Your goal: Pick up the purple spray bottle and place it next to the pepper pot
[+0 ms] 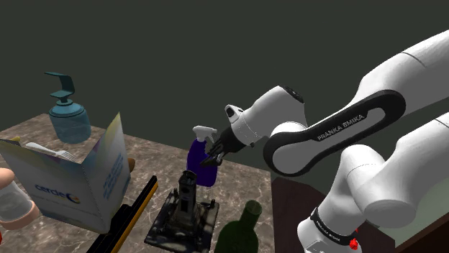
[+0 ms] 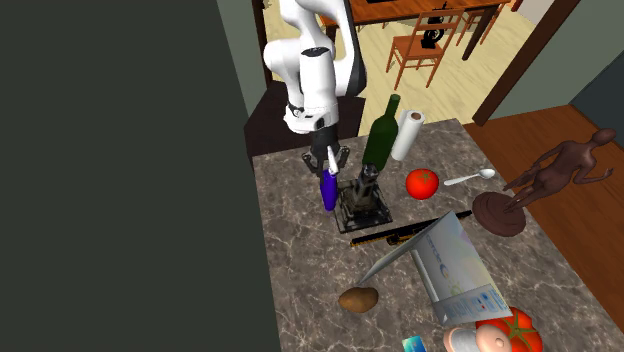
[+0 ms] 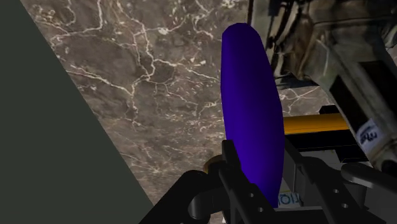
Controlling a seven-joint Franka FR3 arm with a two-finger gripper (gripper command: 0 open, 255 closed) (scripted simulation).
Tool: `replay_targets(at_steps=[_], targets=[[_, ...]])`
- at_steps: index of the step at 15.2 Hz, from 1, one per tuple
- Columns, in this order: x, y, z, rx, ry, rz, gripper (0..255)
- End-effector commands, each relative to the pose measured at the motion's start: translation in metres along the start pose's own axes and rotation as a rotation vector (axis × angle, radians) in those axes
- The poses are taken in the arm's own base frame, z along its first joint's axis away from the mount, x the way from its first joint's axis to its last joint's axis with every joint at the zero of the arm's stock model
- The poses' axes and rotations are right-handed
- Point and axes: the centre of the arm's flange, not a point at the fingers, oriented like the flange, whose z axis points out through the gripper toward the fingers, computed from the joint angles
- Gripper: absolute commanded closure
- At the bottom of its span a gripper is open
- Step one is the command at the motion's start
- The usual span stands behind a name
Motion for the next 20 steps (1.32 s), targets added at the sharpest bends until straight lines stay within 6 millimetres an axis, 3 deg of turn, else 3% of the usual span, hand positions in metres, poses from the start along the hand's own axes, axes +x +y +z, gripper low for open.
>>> replay_targets(at_steps=[1, 20], targets=[[0.006, 0.000, -0.010, 0.000, -0.001, 0.000, 255], [0.060, 0.000, -0.095, 0.000, -0.001, 0.000, 255]])
